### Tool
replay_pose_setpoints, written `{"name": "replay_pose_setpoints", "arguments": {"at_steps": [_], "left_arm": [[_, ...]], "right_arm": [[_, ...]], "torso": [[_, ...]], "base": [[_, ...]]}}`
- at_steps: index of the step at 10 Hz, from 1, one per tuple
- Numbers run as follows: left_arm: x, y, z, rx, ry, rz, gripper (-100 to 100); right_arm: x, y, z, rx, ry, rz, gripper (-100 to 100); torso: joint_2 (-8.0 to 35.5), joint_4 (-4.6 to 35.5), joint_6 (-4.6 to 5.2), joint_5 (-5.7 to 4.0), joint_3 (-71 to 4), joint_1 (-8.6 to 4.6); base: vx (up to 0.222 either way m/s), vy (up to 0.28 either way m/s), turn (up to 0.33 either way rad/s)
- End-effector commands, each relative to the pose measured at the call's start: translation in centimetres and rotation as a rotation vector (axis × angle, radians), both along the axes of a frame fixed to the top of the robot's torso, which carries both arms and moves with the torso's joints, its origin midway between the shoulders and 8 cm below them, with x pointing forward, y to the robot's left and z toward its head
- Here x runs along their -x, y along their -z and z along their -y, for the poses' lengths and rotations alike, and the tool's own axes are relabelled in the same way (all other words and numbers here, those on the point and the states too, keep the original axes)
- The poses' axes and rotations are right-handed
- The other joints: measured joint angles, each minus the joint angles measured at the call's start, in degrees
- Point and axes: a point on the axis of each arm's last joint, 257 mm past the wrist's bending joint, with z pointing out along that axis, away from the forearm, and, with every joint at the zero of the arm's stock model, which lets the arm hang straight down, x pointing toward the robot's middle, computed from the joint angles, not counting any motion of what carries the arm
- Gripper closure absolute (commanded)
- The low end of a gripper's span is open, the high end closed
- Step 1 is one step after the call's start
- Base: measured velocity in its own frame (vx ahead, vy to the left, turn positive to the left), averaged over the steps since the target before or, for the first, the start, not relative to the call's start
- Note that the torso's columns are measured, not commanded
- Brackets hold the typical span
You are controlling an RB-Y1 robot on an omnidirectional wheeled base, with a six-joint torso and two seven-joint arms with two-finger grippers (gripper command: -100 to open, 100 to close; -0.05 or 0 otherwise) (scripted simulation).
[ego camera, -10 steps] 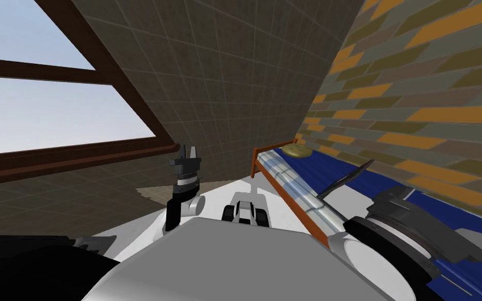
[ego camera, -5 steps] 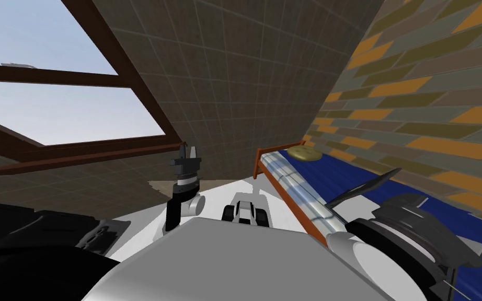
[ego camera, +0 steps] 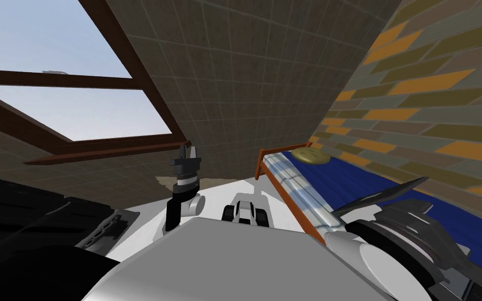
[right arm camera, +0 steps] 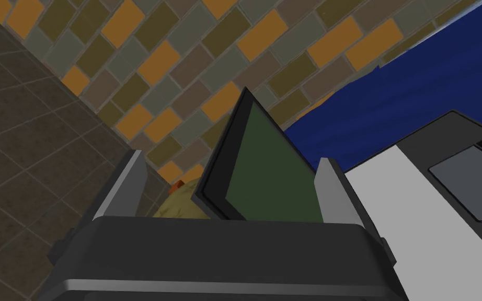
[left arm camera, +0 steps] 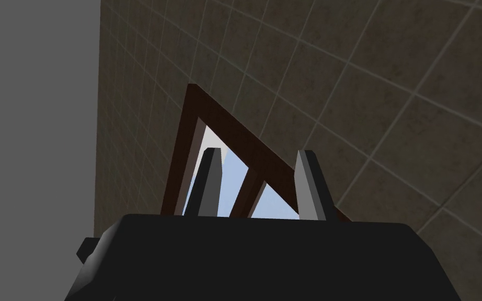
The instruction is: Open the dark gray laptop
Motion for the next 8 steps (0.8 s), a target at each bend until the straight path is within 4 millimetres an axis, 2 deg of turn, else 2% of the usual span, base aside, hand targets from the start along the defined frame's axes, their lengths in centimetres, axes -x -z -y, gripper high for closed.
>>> {"name": "replay_pose_setpoints", "arguments": {"at_steps": [1, 7, 8], "left_arm": [[0.0, 0.0, 0.0, 0.0, 0.0, 0.0, 0], [0.0, 0.0, 0.0, 0.0, 0.0, 0.0, 0], [0.0, 0.0, 0.0, 0.0, 0.0, 0.0, 0]], "right_arm": [[0.4, 1.6, 0.4, -0.092, 0.012, 0.057, -100], [1.1, 4.9, 0.6, -0.264, 0.042, 0.157, -100], [1.1, 4.4, 0.6, -0.242, 0.036, 0.144, -100]], "torso": [[-0.01, 0.0, -0.02, 0.0, 0.0, 0.0], [0.0, 0.0, 0.0, 0.0, 0.0, -0.01], [0.0, 0.0, -0.02, -0.01, 0.0, -0.02]], "base": [[0.009, -0.038, 0.207], [0.006, -0.028, 0.129], [0.002, -0.016, 0.037]]}}
